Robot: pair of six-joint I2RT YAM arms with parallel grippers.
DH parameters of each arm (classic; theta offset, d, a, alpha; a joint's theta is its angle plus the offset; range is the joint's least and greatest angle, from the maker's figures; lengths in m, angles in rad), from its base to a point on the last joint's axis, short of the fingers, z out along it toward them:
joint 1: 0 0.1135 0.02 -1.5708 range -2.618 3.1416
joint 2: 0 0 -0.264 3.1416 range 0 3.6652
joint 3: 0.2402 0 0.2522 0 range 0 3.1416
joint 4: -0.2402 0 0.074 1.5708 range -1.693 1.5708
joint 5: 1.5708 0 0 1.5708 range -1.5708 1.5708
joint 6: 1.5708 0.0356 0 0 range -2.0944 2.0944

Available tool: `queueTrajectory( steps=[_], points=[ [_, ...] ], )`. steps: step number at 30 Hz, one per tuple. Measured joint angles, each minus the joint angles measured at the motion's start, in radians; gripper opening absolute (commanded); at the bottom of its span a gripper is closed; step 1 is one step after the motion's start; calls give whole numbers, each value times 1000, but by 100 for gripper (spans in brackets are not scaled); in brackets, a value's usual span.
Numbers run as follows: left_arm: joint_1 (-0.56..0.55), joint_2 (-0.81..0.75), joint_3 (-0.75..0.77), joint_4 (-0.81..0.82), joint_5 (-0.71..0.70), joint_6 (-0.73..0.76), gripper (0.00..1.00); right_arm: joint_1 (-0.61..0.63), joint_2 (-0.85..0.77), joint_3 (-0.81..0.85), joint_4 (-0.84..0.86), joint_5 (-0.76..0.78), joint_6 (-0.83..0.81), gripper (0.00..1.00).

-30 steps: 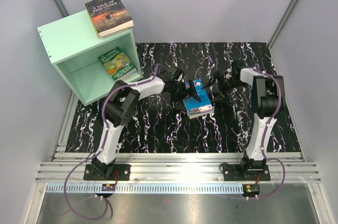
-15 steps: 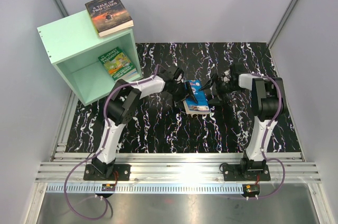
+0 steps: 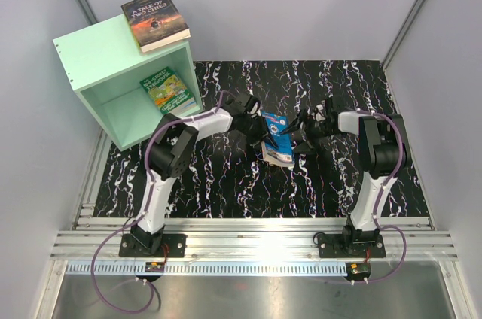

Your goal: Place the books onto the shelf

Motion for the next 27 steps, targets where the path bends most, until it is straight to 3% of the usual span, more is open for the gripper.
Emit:
queueTrajectory(
  steps=[10,15,18,19,21,22,23,25,27],
  points=[
    [6,-113,-147,172,53,-67,0,36,-48,-77,31,-20,89,96],
    [19,-189,-256,332,63,-157,0,40,-76,-50,29,-56,125,90],
    [21,-228,-299,389,66,-183,0,44,-107,-50,41,-79,161,74],
    [22,-239,-307,396,69,-186,0,45,-118,-50,43,-82,171,57],
    [26,-255,-312,382,69,-180,0,44,-140,-50,56,-89,186,42],
    [28,-261,-312,371,71,-172,3,44,-154,-50,59,-90,192,26],
    [29,-268,-309,354,69,-160,6,44,-166,-50,64,-94,188,19],
    [29,-281,-281,283,66,-136,22,51,-188,-52,62,-97,158,3],
    [28,-293,-243,203,48,-90,39,54,-203,-53,59,-100,151,0]
  ],
)
